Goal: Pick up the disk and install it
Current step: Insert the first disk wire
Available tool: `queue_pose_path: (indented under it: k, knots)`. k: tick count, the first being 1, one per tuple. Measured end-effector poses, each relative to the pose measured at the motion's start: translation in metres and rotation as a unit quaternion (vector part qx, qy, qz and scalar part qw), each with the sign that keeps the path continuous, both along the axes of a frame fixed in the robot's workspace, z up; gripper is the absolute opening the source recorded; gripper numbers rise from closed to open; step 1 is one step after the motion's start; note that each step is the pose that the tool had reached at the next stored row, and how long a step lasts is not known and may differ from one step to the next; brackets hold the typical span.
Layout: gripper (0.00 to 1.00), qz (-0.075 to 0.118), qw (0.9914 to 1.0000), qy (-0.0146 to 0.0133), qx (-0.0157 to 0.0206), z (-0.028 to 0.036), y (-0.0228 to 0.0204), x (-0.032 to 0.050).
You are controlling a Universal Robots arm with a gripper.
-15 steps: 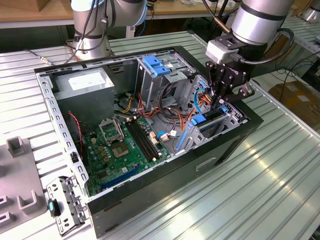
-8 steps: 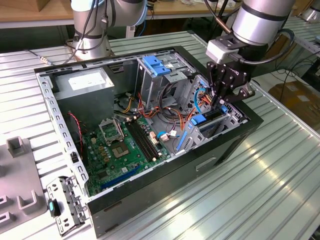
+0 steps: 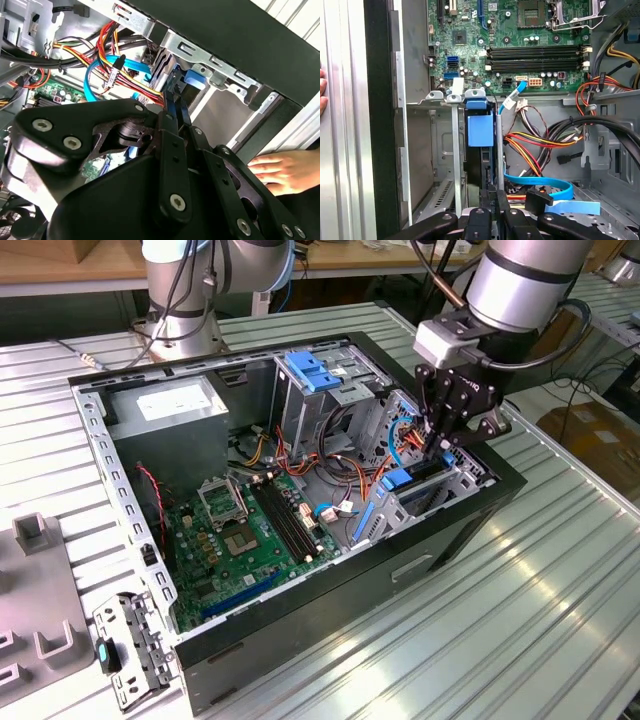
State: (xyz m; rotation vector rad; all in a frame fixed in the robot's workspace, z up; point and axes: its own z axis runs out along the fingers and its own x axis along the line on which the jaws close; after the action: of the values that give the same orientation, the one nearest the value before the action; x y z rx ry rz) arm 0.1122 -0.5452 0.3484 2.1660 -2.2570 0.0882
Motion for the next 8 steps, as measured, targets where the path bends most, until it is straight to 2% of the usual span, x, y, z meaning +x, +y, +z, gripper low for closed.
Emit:
queue_pose_path:
  k: [8]
  knots:
    - [0.16, 0.0, 1.0, 0.0, 0.0, -0.0035, -0.0006, -0.0007]
